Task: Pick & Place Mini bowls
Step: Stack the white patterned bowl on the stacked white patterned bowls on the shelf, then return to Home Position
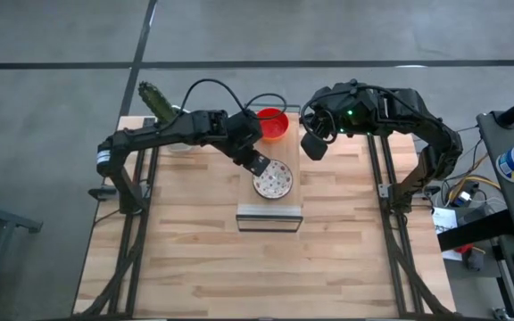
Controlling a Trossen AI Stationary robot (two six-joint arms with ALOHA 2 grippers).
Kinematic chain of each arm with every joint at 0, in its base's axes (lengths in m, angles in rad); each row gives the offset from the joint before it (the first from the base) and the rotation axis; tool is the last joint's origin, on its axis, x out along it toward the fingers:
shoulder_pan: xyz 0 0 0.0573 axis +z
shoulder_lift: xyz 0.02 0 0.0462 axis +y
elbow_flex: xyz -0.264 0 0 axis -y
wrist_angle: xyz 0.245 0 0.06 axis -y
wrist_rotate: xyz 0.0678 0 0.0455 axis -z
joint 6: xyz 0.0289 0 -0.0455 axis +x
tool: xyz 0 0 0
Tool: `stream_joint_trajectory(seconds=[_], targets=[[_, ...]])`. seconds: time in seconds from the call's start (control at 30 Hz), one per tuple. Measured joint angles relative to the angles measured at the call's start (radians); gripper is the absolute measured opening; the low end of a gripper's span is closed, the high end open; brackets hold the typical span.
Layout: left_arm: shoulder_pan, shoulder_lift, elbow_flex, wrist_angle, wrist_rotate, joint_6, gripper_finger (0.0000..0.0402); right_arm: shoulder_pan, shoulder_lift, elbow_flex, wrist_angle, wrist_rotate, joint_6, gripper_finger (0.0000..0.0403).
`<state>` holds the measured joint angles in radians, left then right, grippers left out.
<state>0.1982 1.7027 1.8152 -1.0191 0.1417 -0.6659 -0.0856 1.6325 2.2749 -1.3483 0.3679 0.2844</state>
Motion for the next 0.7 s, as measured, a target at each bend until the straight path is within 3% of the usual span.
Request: stream_joint_trajectory(seconds=[0.7], targets=[[-0.002,-0.053,-0.023,0.042,0.009,0.015,0.0,-0.006,0.005,-0.005,-0.005,0.0,0.004,0.0008]])
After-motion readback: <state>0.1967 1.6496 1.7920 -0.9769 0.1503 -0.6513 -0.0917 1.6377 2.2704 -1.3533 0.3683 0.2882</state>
